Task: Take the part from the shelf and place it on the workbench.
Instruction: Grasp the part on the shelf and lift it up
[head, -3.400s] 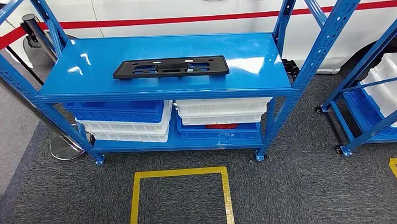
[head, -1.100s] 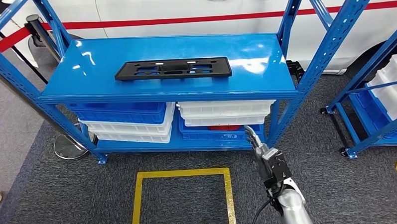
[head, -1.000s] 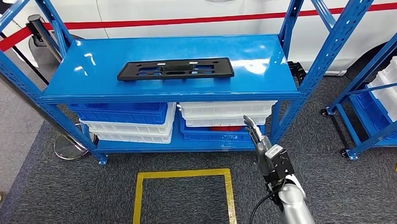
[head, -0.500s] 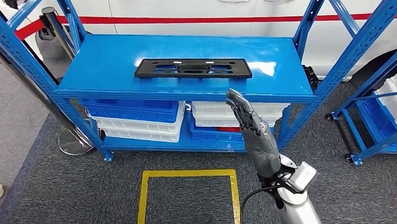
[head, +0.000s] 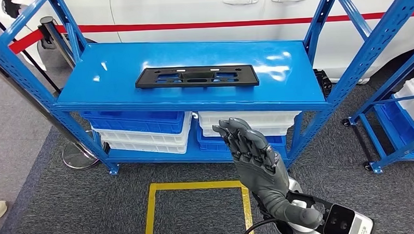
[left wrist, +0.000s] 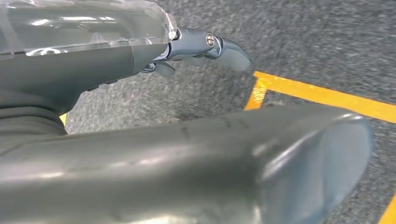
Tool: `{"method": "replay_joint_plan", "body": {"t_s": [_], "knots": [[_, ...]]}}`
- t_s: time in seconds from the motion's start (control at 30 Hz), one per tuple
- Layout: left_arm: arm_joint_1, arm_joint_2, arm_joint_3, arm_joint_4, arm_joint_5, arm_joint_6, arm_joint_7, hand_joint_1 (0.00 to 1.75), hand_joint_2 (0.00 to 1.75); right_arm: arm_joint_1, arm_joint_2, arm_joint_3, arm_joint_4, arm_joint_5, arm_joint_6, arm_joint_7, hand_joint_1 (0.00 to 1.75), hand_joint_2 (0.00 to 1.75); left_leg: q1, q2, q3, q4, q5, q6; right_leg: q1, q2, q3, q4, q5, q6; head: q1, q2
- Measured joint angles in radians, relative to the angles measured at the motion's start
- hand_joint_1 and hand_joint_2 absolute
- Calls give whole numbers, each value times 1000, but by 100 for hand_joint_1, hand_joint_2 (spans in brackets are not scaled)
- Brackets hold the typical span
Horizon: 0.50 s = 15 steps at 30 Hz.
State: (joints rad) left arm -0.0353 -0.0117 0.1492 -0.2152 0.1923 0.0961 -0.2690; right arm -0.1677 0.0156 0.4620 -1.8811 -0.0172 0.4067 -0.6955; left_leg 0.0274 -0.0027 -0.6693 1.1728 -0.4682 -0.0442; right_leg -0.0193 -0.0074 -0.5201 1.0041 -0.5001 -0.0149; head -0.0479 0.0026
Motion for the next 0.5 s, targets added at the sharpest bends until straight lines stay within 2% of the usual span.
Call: {"method": "replay_joint_plan", "body": {"t_s": [0.03,0.07,0.1,0.17,0.23,0.27,0.3,0.37,0.4,0.43,0.47,0.5], "knots": [[0,0,0,1,-2,0,0,0,0,-1,0,4,0,1,-3,0,0,0,0,2,30,-62,24,-4,-2,0,8,4,-10,8,-2,0],[-2,-1,0,2,-4,-1,0,0,0,-2,0,8,0,2,-8,0,0,0,0,4,52,-106,33,1,-2,-1,13,6,-19,17,-3,0],[-4,-1,0,3,-6,-1,0,0,0,-3,0,11,0,3,-12,0,0,0,-2,4,63,-127,27,9,0,-1,16,6,-25,24,-2,0],[-5,-2,0,4,-10,-2,0,0,0,-4,0,17,0,4,-19,-1,0,0,-5,1,70,-134,9,34,1,-1,24,5,-28,35,0,0],[-3,-1,0,4,-15,-2,0,0,0,-5,0,23,0,4,-26,-2,0,0,-6,-3,91,-143,-2,51,-2,0,20,38,-29,43,2,0],[-3,0,0,4,-16,-2,0,0,0,-6,0,25,0,4,-29,-3,0,0,-6,-4,106,-148,-8,59,-3,0,-1,79,-34,46,3,0],[-3,0,0,4,-18,-2,0,0,0,-6,0,27,0,5,-31,-3,0,0,-7,-5,119,-153,-15,64,-3,1,-38,137,-45,47,4,0],[-4,0,0,5,-22,-2,1,0,0,-6,0,29,3,5,-34,-4,0,0,-10,-9,143,-158,-32,70,0,3,-138,257,-83,46,6,0],[-4,0,0,5,-23,-2,1,0,0,-6,-1,30,5,5,-35,-4,0,0,-13,-12,157,-161,-43,70,2,3,-179,290,-95,44,6,0],[-3,0,0,6,-25,-2,1,0,0,-6,-1,31,8,4,-35,-4,0,0,-16,-14,175,-163,-55,71,5,4,-206,292,-94,38,7,0],[-2,0,0,6,-25,-2,1,0,0,-6,-1,32,10,4,-36,-4,0,0,-19,-16,196,-165,-68,71,9,4,-218,261,-72,30,7,0],[-2,0,0,6,-25,-2,1,0,0,-6,-1,33,11,3,-36,-4,0,0,-23,-17,217,-169,-83,71,16,6,-219,208,-27,17,7,0]]}}
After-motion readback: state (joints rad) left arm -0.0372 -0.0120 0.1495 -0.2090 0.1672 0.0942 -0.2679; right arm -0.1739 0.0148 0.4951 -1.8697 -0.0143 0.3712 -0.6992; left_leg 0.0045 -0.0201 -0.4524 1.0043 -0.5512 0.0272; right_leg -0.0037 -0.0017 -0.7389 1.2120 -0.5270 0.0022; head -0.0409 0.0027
